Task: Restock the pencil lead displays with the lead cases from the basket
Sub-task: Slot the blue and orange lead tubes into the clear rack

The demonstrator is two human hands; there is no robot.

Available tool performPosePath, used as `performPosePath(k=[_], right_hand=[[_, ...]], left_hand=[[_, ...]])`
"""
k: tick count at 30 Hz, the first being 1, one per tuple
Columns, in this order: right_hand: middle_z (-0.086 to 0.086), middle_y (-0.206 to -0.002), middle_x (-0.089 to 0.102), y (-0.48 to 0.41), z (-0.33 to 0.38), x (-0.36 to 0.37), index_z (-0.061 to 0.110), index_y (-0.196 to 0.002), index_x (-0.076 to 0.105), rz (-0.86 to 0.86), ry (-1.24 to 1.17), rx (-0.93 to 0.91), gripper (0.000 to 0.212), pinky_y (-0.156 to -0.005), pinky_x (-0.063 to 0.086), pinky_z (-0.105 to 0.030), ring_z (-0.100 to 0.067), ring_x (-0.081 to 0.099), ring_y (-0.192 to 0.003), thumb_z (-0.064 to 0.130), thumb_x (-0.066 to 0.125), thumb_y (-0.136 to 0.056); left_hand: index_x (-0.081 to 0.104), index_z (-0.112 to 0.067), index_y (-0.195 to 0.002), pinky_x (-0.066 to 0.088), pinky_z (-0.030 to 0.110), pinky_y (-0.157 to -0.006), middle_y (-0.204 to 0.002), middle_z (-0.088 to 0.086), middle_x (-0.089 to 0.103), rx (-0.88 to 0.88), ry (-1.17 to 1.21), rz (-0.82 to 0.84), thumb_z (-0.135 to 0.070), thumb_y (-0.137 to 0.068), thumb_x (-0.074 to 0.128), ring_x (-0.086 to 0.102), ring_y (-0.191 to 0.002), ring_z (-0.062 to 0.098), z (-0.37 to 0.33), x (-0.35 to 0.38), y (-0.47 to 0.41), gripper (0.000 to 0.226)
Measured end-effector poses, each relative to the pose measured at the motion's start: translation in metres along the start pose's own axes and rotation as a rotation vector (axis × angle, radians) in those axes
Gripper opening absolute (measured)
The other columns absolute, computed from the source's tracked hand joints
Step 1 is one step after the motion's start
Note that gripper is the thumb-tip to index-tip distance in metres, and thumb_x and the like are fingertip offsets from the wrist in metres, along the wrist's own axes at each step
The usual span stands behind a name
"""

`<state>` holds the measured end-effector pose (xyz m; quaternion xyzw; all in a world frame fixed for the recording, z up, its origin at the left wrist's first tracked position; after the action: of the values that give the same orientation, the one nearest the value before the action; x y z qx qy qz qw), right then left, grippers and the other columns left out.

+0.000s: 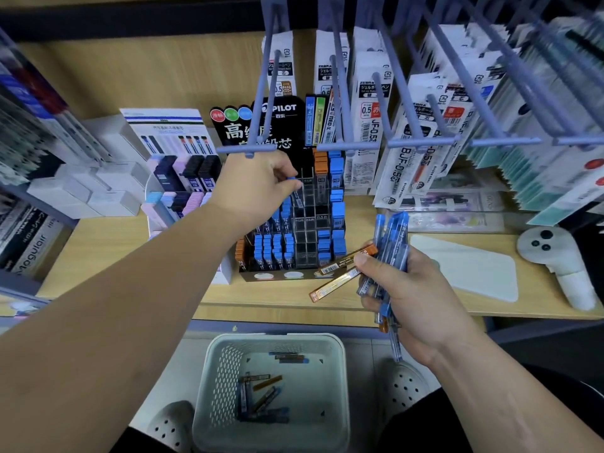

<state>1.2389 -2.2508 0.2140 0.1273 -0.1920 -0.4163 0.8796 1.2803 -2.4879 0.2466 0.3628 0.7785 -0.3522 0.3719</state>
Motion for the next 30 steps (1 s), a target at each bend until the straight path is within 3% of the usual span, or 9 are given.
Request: performPosePath(k=[5, 9, 12, 19, 24, 28, 30], right_hand=[[0.004, -0.073, 0.065, 0.001, 0.000, 0.000, 0.021, -0.084, 0.065, 0.001, -0.004, 0.001, 0.011, -0.057, 0.050, -0.023, -0.013, 0.057, -0.066, 0.015, 0.072, -0.091], [0.003, -0.073, 0.066, 0.001, 0.000, 0.000, 0.020, -0.085, 0.065, 0.001, -0.013, 0.003, 0.011, -0.055, 0.049, -0.021, -0.013, 0.057, -0.066, 0.014, 0.072, -0.091], [0.004, -0.073, 0.066, 0.000, -0.001, 0.000, 0.020, -0.084, 0.065, -0.003, -0.010, 0.012, 0.011, -0.055, 0.049, -0.022, -0.014, 0.057, -0.068, 0.014, 0.072, -0.091], [0.005, -0.072, 0.067, 0.000, -0.001, 0.000, 0.020, -0.084, 0.066, -0.018, 0.009, 0.018, 0.010, -0.058, 0.050, -0.024, -0.014, 0.058, -0.068, 0.017, 0.073, -0.090], [0.004, -0.072, 0.066, -0.002, -0.001, 0.000, 0.019, -0.084, 0.065, -0.012, -0.004, 0.026, 0.011, -0.055, 0.048, -0.023, -0.012, 0.058, -0.064, 0.015, 0.072, -0.090], [0.004, -0.072, 0.065, -0.003, -0.001, 0.001, 0.018, -0.084, 0.064, -0.005, -0.047, 0.039, 0.011, -0.049, 0.045, -0.019, -0.012, 0.056, -0.061, 0.012, 0.072, -0.091], [0.003, -0.072, 0.064, -0.004, -0.001, 0.002, 0.018, -0.084, 0.065, 0.003, -0.049, 0.039, 0.012, -0.049, 0.044, -0.019, -0.013, 0.056, -0.061, 0.013, 0.072, -0.091]], left_hand=[[0.076, -0.010, -0.094, 0.051, 0.027, -0.075, -0.068, -0.021, 0.054, 0.023, 0.018, 0.022, -0.019, -0.090, 0.073, 0.054, -0.065, 0.001, 0.003, 0.001, -0.001, 0.011], [0.077, -0.010, -0.086, 0.046, 0.020, -0.067, -0.067, -0.018, 0.055, 0.100, -0.021, 0.033, -0.017, -0.087, 0.076, 0.052, -0.062, -0.001, 0.003, 0.007, 0.001, 0.007], [0.078, -0.012, -0.079, 0.049, 0.029, -0.072, -0.074, -0.012, 0.056, 0.142, -0.056, 0.006, -0.017, -0.080, 0.081, 0.055, -0.071, 0.008, 0.005, 0.016, 0.003, 0.006], [0.076, -0.018, -0.086, 0.040, 0.027, -0.067, -0.077, -0.012, 0.051, 0.036, -0.198, 0.036, -0.020, -0.083, 0.078, 0.055, -0.079, 0.013, -0.001, 0.019, 0.001, 0.005], [0.074, -0.018, -0.091, 0.049, 0.032, -0.070, -0.076, -0.010, 0.054, 0.011, -0.185, 0.045, -0.025, -0.081, 0.080, 0.057, -0.078, 0.015, 0.000, 0.019, 0.003, 0.013], [0.074, -0.017, -0.097, 0.054, 0.037, -0.071, -0.073, -0.009, 0.057, 0.034, -0.115, -0.061, -0.029, -0.082, 0.079, 0.056, -0.072, 0.014, 0.000, 0.011, 0.011, 0.020], [0.073, -0.018, -0.091, 0.050, 0.030, -0.065, -0.069, -0.009, 0.058, 0.044, -0.033, -0.149, -0.027, -0.085, 0.076, 0.052, -0.065, 0.007, -0.008, 0.001, 0.026, 0.012]])
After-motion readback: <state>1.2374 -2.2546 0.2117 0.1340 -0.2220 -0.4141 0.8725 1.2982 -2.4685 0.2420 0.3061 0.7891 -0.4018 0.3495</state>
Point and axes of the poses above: each hand's wrist, its own y-axis away from the middle knuckle, its own x-axis out of the palm, z = x × y, the point moved 1 cm from there along -y, towards the middle knuckle
